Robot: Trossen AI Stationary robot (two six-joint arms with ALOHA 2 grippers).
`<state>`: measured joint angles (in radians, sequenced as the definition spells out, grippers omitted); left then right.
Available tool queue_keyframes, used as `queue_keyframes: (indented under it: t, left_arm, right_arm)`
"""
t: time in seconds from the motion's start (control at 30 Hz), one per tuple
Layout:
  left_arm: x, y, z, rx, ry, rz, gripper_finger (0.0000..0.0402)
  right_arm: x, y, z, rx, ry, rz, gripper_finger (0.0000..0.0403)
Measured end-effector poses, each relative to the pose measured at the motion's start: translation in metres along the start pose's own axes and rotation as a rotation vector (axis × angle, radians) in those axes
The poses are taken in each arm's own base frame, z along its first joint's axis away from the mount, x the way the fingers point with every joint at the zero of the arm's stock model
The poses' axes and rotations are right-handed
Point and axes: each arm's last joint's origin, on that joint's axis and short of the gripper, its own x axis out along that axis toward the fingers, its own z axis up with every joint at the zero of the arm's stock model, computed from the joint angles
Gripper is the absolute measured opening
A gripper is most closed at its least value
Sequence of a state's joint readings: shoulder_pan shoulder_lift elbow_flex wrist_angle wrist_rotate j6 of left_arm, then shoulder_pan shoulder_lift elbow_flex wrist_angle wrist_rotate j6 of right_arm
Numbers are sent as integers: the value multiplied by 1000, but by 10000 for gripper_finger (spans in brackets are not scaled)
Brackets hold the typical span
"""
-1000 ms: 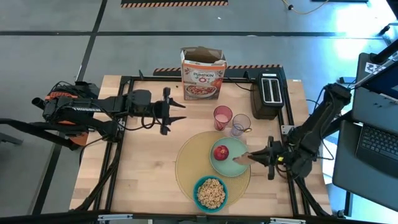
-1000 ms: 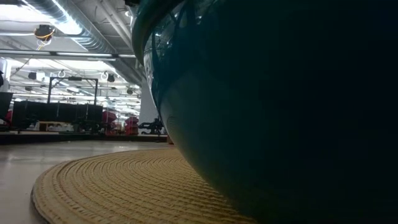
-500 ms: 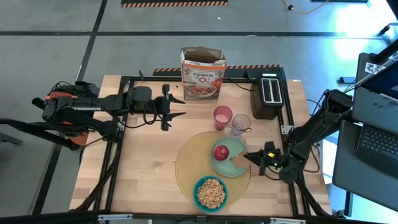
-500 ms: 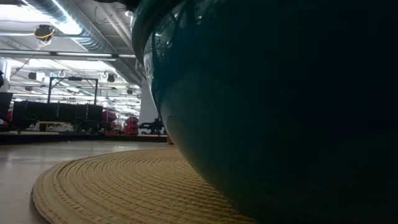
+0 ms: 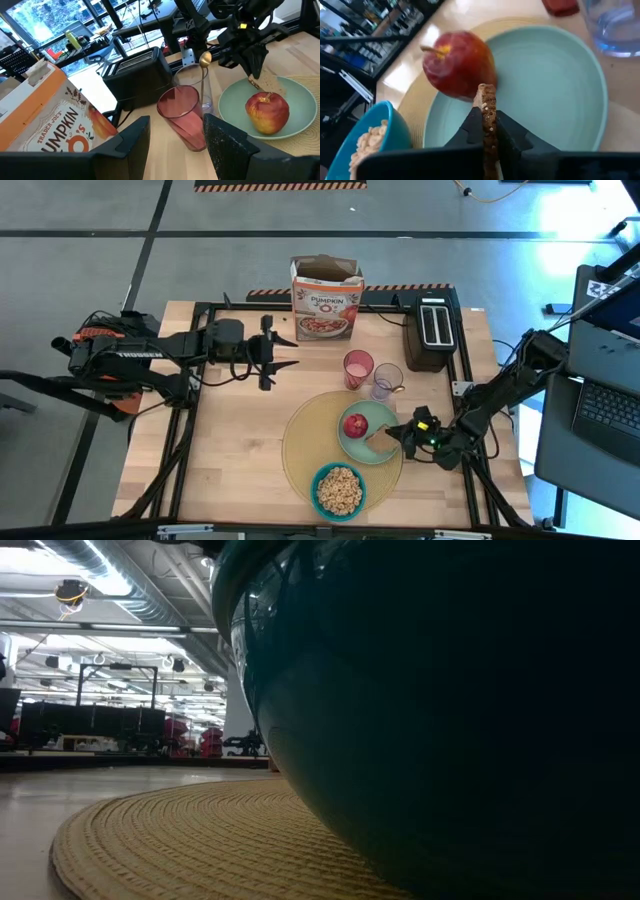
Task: Arrange a breakfast setting
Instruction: Put the toast bread on the green plate
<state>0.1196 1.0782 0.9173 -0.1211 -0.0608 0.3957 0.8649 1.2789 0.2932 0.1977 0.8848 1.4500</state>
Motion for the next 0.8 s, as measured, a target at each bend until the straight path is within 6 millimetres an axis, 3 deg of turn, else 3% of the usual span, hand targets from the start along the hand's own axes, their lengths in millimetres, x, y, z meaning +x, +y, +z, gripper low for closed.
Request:
queue_keyframes:
  t: [0.3, 0.8]
  left_arm:
    - [0, 0, 0, 0, 1, 0, 174]
    - [0, 0, 0, -1, 2, -1, 174]
  right_arm:
    - [7, -2, 3, -23, 87, -19, 64]
    - [5, 0, 4, -116, 78, -2, 146]
